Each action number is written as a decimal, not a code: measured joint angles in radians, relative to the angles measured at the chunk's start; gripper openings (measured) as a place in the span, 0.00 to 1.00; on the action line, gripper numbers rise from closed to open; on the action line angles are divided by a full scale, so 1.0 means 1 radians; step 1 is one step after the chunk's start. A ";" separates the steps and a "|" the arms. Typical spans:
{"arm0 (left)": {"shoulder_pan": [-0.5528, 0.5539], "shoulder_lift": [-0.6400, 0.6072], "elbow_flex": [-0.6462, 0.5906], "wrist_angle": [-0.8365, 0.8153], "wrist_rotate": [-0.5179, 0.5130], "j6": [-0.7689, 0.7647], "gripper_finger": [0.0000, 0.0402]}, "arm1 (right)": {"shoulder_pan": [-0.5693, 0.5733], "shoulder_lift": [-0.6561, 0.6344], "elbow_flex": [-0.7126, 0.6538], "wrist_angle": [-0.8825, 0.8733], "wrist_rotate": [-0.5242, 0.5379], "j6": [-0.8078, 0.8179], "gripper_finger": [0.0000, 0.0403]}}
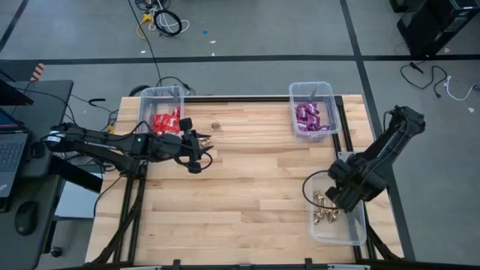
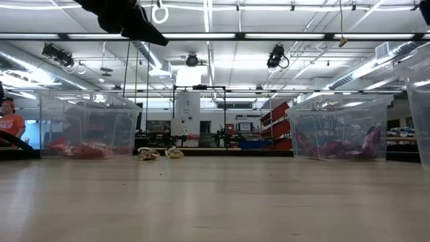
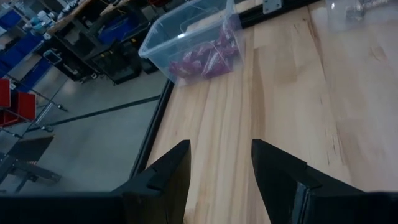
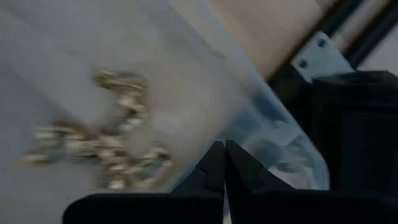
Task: Sort candy
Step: Put the yellow candy into the bottom right transparent bin
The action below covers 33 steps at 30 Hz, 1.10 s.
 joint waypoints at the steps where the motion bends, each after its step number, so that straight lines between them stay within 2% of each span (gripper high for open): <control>1: 0.000 0.000 0.000 -0.012 0.000 -0.002 0.43 | 0.000 0.000 0.028 0.001 0.016 0.005 0.00; 5: 0.000 0.000 0.000 -0.112 0.011 -0.074 0.43 | 0.000 0.000 0.136 0.002 0.095 0.018 0.00; 9: 0.000 0.008 0.000 -0.232 0.087 -0.205 0.43 | 0.000 0.007 0.210 0.044 0.227 -0.037 0.00; 13: 0.000 0.039 0.000 -0.303 0.100 -0.307 0.43 | 0.000 0.020 0.242 0.106 0.374 -0.121 0.00; 17: 0.017 0.100 -0.001 -0.309 0.080 -0.338 0.43 | -0.001 0.041 0.244 0.191 0.478 -0.230 0.00; 25: 0.143 0.264 0.000 -0.248 0.070 -0.361 0.43 | -0.003 0.095 0.244 0.400 0.606 -0.435 0.00; 33: 0.214 0.417 0.000 -0.242 0.062 -0.416 0.43 | -0.003 0.121 0.244 0.479 0.648 -0.492 0.00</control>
